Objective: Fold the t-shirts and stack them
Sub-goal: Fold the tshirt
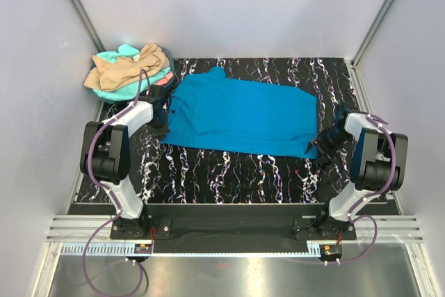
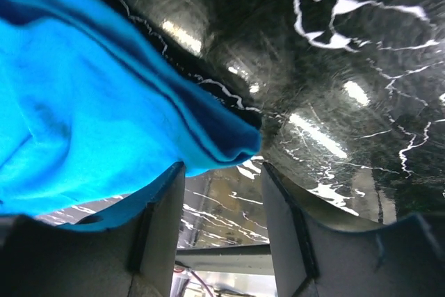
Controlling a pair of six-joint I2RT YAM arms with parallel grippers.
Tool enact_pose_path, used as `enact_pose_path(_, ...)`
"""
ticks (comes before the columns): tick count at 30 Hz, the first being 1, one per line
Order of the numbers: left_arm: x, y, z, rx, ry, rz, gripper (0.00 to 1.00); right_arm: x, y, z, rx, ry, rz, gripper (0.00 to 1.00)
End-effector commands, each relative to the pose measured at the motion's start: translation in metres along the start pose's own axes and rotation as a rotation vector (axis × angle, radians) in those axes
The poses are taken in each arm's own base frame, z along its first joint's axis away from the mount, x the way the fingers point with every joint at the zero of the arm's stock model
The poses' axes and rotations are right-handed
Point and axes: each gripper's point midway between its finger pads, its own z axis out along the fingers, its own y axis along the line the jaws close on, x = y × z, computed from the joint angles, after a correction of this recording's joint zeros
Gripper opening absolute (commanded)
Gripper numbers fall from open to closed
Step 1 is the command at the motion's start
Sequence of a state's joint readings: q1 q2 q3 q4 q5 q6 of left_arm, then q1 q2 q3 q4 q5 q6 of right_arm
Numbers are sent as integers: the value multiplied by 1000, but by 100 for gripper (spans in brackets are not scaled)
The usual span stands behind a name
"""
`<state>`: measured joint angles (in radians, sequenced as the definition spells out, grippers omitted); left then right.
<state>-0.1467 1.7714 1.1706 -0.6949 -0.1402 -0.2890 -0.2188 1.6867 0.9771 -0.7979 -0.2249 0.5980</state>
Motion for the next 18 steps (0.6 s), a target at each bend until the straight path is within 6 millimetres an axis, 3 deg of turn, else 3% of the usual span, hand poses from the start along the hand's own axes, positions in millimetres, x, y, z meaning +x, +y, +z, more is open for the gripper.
enact_pose_path(1, -21, 3, -13, -39, -72, 5, 0, -11, -10, 5, 42, -46, 44, 54)
enact_pose_path(4, -22, 4, -15, -51, -77, 7, 0, -15, -14, 14, 62, -56, 48, 47)
enact_pose_path(8, -28, 12, -21, -113, -86, 14, 0, -16, -30, 21, 146, -51, 69, 0)
enact_pose_path(11, -34, 33, -32, -232, -101, 14, 0, -13, -53, 14, 256, -79, 97, 0)
enact_pose_path(14, -34, 51, -46, -319, -127, 32, 0, -7, -61, 1, 283, -101, 110, 0)
enact_pose_path(18, -12, 60, -41, -367, -72, 18, 0, 7, -67, -4, 280, -95, 134, 0)
